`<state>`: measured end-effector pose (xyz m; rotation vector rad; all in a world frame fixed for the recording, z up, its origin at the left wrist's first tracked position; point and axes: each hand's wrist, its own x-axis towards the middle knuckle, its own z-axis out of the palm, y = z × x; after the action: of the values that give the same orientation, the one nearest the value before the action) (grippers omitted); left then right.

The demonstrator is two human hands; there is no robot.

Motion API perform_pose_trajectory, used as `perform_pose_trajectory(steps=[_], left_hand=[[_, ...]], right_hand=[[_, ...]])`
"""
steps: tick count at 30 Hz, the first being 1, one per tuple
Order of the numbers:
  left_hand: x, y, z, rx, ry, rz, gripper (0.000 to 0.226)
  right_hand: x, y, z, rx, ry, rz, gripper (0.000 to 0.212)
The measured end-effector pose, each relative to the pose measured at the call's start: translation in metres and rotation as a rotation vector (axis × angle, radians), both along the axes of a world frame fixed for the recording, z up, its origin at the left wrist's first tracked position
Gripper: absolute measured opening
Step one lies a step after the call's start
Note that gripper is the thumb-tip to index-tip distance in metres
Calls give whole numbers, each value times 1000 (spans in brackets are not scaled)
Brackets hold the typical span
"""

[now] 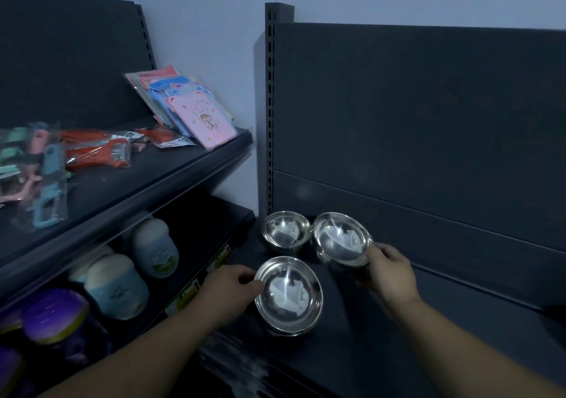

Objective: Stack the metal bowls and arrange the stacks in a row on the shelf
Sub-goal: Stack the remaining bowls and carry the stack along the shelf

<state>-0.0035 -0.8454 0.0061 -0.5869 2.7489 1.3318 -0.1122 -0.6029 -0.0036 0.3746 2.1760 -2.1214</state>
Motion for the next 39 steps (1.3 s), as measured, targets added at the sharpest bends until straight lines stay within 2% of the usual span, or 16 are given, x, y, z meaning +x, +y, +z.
perform_pose_trajectory(steps=[5,10,12,15,19,24,31,35,39], left_hand=[[-7,0,-2,105,22,51,17],[-9,-6,-7,252,42,115,51],[-8,-2,-6,270,56,92,46],[-8,3,-4,273,76,40,21],[-10,0,-7,158,77,2,27],[-11,-4,-5,80,120,34,29],[-6,-12,-8,92,126,147,25],[-6,-16,-13,141,124,220,25],[-5,-18,-17,156,117,260,31]], right_hand=[[17,-18,19,23,109,222,13],[25,-27,13,143,113,411,9],[26,-28,8,181,106,457,7],[23,-30,4,236,98,489,7],[11,-32,4,287,81,531,6],[-5,-42,7,270,40,556,27],[-37,-64,-12,111,-175,485,22],[-51,-82,-22,33,-290,523,34],[-56,-96,-22,24,-339,527,20]])
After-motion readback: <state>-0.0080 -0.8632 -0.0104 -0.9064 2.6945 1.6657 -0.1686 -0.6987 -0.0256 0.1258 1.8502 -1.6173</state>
